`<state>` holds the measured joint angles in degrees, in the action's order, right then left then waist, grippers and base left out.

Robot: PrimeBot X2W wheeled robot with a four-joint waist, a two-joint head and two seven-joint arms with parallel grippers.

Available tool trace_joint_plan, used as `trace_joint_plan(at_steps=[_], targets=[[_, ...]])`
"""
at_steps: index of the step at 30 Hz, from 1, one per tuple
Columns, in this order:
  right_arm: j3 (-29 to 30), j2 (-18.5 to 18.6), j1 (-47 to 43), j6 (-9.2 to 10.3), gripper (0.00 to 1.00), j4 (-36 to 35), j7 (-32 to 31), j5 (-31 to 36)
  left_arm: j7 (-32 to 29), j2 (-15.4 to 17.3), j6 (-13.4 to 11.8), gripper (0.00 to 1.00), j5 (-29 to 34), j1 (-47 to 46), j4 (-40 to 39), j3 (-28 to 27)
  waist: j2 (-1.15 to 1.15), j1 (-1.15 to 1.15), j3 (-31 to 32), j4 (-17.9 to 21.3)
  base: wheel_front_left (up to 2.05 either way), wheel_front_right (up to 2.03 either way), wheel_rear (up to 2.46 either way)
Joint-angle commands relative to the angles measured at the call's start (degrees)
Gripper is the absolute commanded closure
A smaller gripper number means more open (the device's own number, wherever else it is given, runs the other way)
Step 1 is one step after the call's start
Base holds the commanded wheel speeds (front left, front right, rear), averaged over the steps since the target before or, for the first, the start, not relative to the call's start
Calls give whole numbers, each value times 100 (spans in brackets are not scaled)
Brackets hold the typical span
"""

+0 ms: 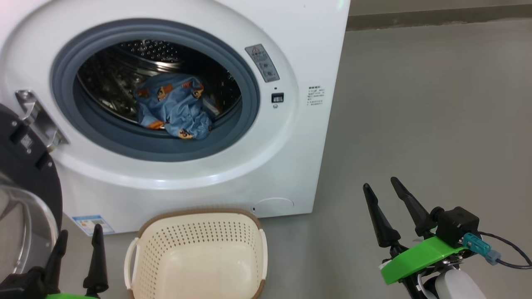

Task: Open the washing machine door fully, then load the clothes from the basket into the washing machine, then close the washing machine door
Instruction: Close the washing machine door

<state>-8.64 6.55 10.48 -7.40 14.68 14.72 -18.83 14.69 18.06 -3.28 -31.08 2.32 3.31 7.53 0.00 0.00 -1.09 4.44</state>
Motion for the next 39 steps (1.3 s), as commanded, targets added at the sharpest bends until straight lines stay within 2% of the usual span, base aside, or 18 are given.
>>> trace_joint_plan(at_steps=[1,13,39], targets=[[-109,-30,32,-9,0,-150,28,-70,30,118,1,0,-52,-196,-140,-273,0,0,-6,0,-141,139,2],[-85,-36,8,-9,0,-153,28,-59,30,116,53,0,-35,-194,-129,-280,0,0,14,-5,-109,109,0],[-82,-24,-3,-9,0,-129,28,-79,16,120,46,0,-63,-256,-35,-183,0,0,16,-101,-1,1,0]])
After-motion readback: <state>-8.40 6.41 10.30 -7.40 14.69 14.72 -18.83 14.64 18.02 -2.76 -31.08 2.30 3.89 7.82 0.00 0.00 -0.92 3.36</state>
